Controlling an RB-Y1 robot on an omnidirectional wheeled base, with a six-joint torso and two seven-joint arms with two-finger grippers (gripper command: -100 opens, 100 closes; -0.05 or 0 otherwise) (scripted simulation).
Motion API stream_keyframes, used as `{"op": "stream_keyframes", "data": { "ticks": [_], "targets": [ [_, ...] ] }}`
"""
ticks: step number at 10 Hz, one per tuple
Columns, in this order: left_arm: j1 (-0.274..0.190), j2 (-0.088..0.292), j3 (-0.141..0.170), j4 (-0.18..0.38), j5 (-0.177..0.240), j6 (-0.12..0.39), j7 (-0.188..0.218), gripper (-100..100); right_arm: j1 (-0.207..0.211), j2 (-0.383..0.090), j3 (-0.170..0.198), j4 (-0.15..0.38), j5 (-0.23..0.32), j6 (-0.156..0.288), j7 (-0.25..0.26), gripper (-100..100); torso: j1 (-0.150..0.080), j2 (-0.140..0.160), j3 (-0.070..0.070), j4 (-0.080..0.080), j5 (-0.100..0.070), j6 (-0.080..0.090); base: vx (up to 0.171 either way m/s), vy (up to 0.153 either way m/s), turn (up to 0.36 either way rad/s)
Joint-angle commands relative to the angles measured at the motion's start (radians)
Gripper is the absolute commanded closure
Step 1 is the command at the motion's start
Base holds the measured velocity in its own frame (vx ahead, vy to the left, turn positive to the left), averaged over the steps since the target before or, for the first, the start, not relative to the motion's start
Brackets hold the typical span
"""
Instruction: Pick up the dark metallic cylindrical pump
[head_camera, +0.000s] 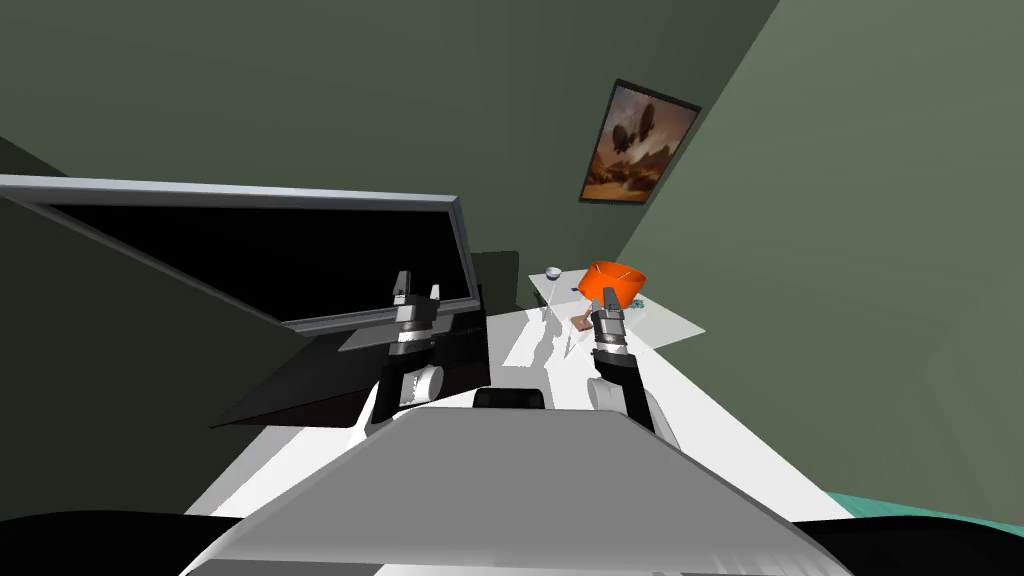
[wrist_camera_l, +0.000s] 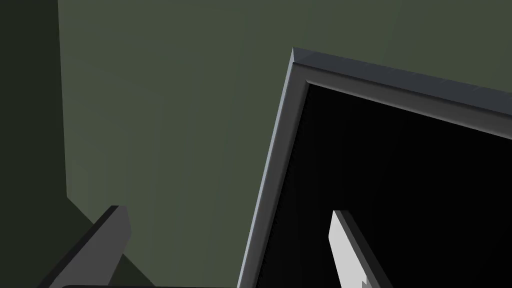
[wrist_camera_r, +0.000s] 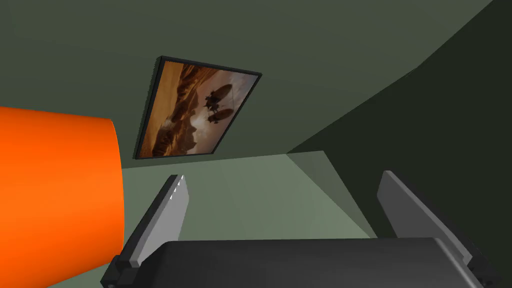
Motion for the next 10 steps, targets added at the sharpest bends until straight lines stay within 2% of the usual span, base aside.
{"op": "stream_keyframes", "data": {
  "ticks": [1, 5, 10],
  "targets": [
    [0.003, 0.036, 0.0, 0.007, 0.008, -0.001, 0.003, -100, 0.0, 0.0, 0.0, 0.0, 0.0, 0.0, 0.0, 0, 0.0, 0.0, 0.0, 0.0, 0.0, 0.0, -0.004, -0.014, -0.075],
    [0.02, 0.135, 0.001, 0.051, 0.052, -0.004, 0.022, -100, 0.0, 0.0, 0.0, 0.0, 0.0, 0.0, 0.0, 0, -0.003, 0.002, 0.001, 0.0, -0.001, 0.0, -0.022, -0.041, -0.162],
    [0.052, 0.223, 0.005, 0.159, 0.144, 0.004, 0.066, -100, 0.0, 0.0, 0.0, 0.0, 0.0, 0.0, 0.0, 0, -0.005, 0.002, 0.001, 0.0, -0.001, 0.001, -0.024, -0.073, -0.262]
  ]
}}
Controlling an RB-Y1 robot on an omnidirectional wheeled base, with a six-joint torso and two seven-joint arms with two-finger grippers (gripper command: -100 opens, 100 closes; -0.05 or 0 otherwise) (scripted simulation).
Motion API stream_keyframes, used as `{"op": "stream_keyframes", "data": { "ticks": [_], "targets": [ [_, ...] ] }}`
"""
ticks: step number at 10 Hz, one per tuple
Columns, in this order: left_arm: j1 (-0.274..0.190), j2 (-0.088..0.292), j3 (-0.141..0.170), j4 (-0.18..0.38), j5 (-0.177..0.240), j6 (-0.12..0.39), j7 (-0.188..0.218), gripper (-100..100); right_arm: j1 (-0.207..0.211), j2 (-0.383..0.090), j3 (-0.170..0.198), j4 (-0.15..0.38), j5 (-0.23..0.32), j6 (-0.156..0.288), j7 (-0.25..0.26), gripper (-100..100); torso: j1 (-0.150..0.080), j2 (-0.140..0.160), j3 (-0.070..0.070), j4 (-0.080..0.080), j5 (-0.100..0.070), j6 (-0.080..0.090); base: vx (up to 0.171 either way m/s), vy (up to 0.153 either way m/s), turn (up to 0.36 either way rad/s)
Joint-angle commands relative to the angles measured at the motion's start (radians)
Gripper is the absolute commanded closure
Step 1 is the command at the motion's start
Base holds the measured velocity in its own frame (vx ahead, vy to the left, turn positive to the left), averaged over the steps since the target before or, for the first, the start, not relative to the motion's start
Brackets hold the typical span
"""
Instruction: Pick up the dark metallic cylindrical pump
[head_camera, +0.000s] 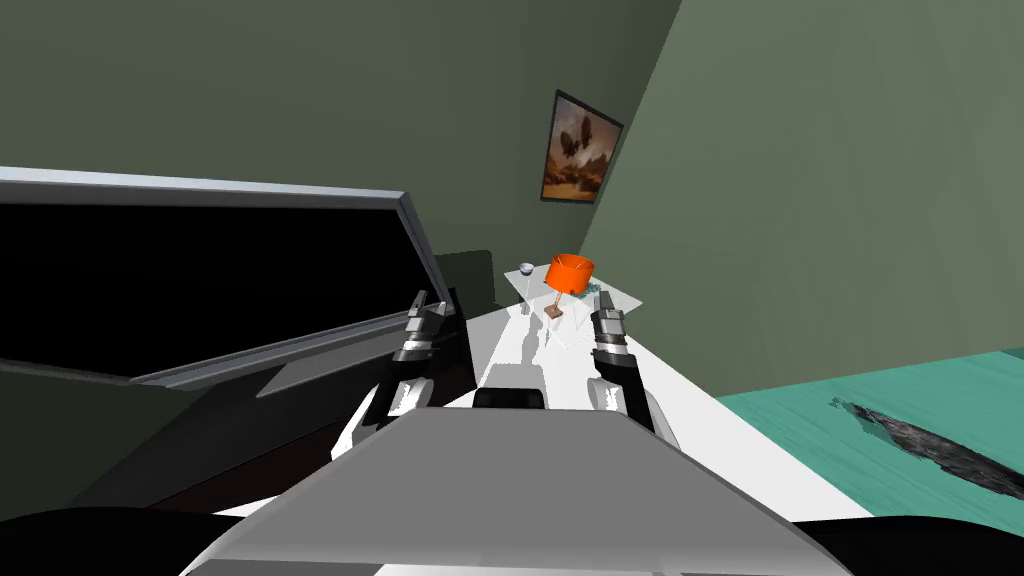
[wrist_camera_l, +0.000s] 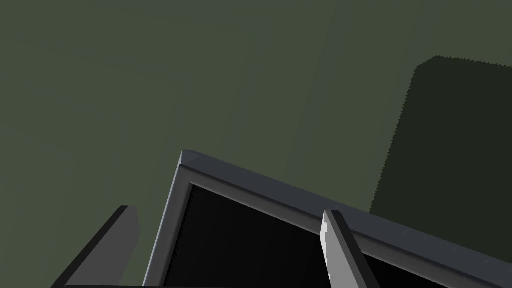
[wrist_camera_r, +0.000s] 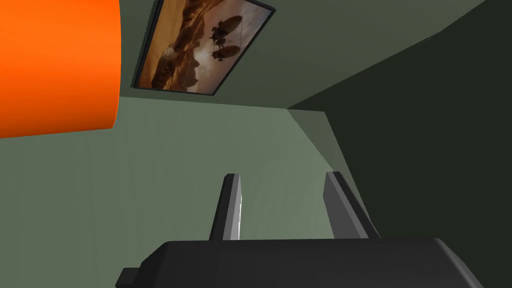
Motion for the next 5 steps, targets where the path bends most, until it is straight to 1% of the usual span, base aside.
{"op": "stream_keyframes", "data": {
  "ticks": [1, 3, 4, 5],
  "targets": [
    [0.019, 0.028, 0.007, 0.038, 0.037, 0.007, 0.022, -100, 0.0, 0.0, 0.0, 0.0, 0.0, 0.0, 0.0, 0, 0.0, 0.0, 0.0, 0.0, 0.0, 0.0, -0.007, -0.079, -0.32],
    [0.033, 0.053, 0.015, 0.1, 0.081, 0.021, 0.048, -100, 0.0, 0.0, 0.0, 0.0, 0.0, 0.0, 0.0, 0, 0.0, 0.0, 0.0, 0.0, 0.0, 0.0, -0.007, -0.066, -0.325],
    [0.033, 0.053, 0.015, 0.1, 0.081, 0.021, 0.048, -100, 0.0, 0.0, 0.0, 0.0, 0.0, 0.0, 0.0, 0, 0.001, 0.0, 0.0, 0.0, 0.0, 0.0, -0.001, -0.033, -0.094],
    [0.041, 0.064, 0.02, 0.134, 0.103, 0.03, 0.062, -100, 0.0, 0.0, 0.0, 0.0, 0.0, 0.0, 0.0, 0, 0.003, 0.0, 0.0, 0.0, 0.0, -0.001, 0.009, -0.038, -0.234]
  ]
}}
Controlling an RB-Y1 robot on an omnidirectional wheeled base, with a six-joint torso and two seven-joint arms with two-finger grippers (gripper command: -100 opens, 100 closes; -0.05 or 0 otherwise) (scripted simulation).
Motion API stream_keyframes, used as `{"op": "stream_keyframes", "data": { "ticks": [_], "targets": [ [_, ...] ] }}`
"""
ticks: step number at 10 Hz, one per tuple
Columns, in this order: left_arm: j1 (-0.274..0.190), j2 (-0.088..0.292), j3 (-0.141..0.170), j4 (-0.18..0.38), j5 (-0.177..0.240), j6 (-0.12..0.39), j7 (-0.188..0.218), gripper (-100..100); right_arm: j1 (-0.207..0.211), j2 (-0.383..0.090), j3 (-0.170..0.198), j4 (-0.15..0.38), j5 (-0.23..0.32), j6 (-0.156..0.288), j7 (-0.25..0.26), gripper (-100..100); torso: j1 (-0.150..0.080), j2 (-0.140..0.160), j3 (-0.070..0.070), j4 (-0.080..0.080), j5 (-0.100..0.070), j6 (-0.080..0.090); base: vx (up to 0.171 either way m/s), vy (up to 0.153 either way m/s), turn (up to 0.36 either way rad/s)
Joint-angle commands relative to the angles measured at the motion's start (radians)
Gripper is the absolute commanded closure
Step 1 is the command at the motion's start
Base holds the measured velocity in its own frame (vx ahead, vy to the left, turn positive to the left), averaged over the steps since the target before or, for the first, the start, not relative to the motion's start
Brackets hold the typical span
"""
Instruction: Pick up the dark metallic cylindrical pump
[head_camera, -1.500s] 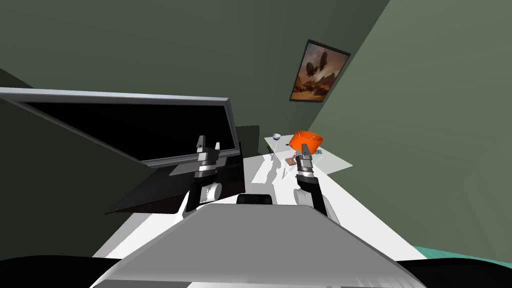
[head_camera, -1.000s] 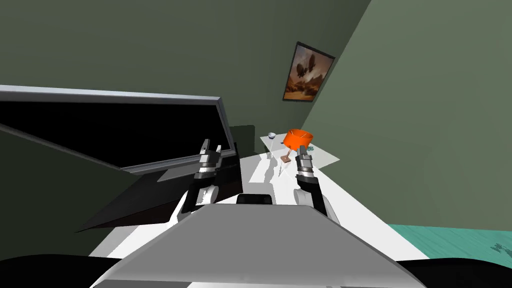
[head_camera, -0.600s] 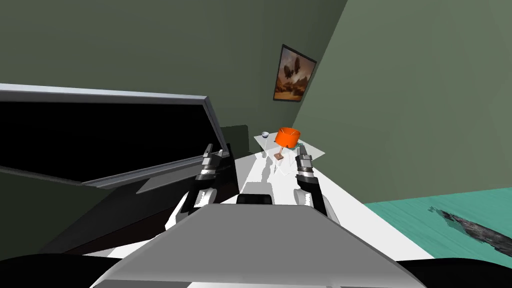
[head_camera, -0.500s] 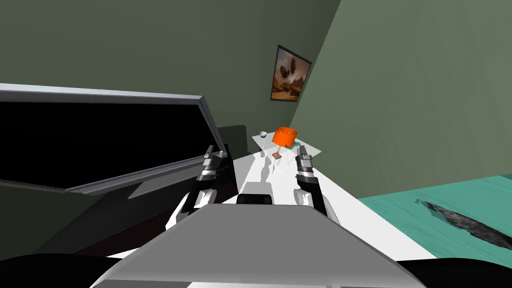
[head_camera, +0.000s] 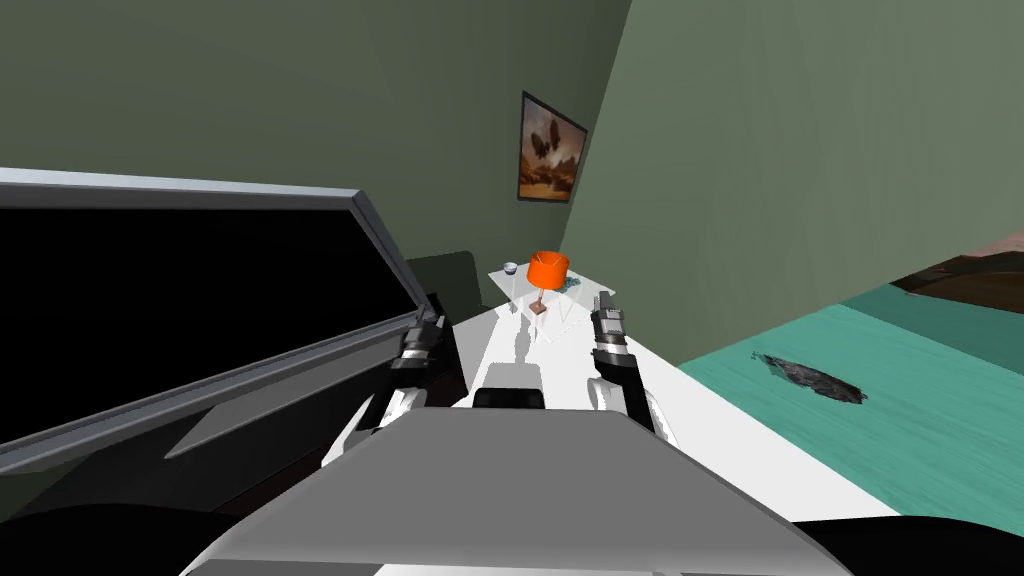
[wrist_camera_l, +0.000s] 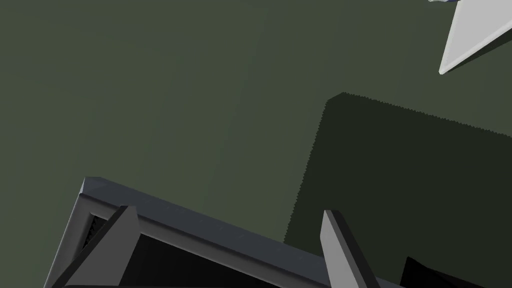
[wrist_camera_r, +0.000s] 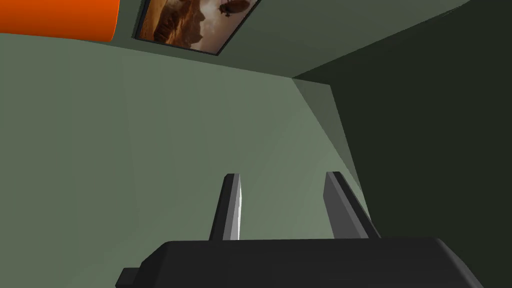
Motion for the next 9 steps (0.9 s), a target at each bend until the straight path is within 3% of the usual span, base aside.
{"op": "stream_keyframes", "data": {
  "ticks": [1, 2, 8, 9],
  "targets": [
    [0.01, 0.015, 0.008, 0.05, 0.034, 0.018, 0.023, -100, 0.0, 0.0, 0.0, 0.0, 0.0, 0.0, 0.0, 0, 0.0, 0.0, 0.0, 0.0, 0.0, 0.0, 0.012, -0.046, -0.358],
    [0.01, 0.015, 0.008, 0.051, 0.034, 0.018, 0.023, -100, 0.0, 0.0, 0.0, 0.0, 0.0, 0.0, 0.0, 0, 0.0, 0.0, 0.0, 0.0, 0.0, 0.0, 0.008, -0.024, -0.112],
    [0.047, 0.078, 0.049, 0.278, 0.163, 0.12, 0.125, -100, 0.0, 0.0, 0.0, 0.0, 0.0, 0.0, 0.0, 0, 0.002, -0.001, -0.001, 0.0, 0.0, 0.0, 0.021, -0.018, -0.327],
    [0.047, 0.078, 0.049, 0.289, 0.163, 0.12, 0.125, -100, 0.0, 0.0, 0.0, 0.0, 0.0, 0.0, 0.0, 0, 0.003, -0.001, 0.0, 0.0, 0.0, -0.001, 0.017, 0.016, -0.127]
  ]
}}
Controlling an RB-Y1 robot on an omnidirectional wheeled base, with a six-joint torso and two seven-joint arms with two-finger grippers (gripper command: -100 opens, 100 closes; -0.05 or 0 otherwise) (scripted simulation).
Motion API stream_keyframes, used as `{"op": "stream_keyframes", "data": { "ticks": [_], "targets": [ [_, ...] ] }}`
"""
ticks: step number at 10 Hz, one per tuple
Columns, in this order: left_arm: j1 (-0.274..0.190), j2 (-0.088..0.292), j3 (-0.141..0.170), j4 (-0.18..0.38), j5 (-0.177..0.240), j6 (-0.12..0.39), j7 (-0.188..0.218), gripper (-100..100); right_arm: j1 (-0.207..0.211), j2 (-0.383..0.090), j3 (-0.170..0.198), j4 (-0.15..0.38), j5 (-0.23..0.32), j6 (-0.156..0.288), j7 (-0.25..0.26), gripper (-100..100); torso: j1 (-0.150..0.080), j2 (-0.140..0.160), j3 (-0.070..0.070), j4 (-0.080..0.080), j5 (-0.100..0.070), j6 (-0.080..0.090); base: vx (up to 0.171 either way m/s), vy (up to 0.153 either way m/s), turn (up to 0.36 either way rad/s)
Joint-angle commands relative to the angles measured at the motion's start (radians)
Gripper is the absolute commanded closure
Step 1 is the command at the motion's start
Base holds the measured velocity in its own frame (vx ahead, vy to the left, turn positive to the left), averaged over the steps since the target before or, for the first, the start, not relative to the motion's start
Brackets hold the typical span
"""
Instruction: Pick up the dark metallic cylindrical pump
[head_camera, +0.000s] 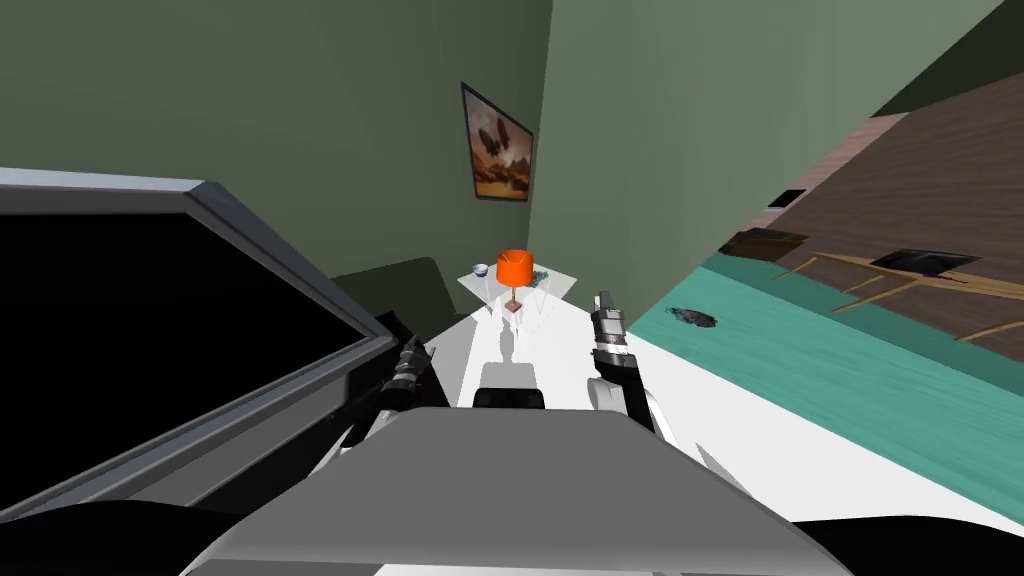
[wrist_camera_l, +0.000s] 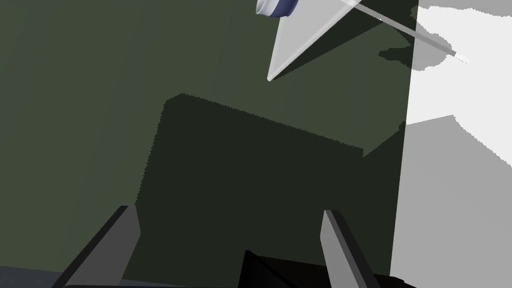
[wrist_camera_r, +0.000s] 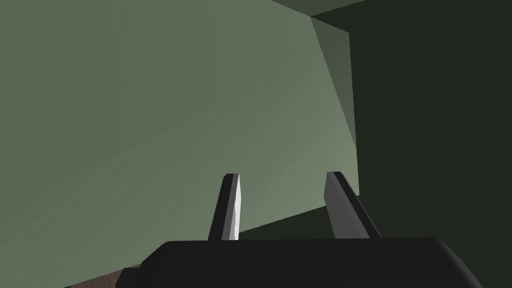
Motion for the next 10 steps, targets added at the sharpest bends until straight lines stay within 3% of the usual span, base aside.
{"op": "stream_keyframes", "data": {
  "ticks": [1, 3, 8, 10],
  "targets": [
    [-0.009, 0.007, 0.003, 0.034, 0.006, 0.002, 0.006, -100, 0.0, 0.0, 0.0, 0.0, 0.0, 0.0, 0.0, 0, 0.0, 0.0, 0.0, 0.0, 0.0, 0.0, 0.007, 0.009, 0.023],
    [0.0, 0.028, 0.02, 0.103, 0.043, 0.049, 0.043, -100, 0.0, 0.0, 0.0, 0.0, 0.0, 0.0, 0.0, 0, 0.0, 0.001, 0.0, 0.0, 0.0, 0.0, 0.018, 0.014, -0.306],
    [0.007, 0.051, 0.039, 0.213, 0.075, 0.1, 0.08, -100, 0.0, 0.0, 0.0, 0.0, 0.0, 0.0, 0.0, 0, 0.001, 0.0, 0.0, 0.0, 0.0, 0.0, 0.015, 0.028, -0.125],
    [0.012, 0.073, 0.059, 0.295, 0.103, 0.154, 0.117, -100, 0.0, 0.0, 0.0, 0.0, 0.0, 0.0, 0.0, 0, 0.002, 0.0, 0.0, 0.0, 0.0, 0.0, 0.017, 0.048, -0.224]
  ]
}}
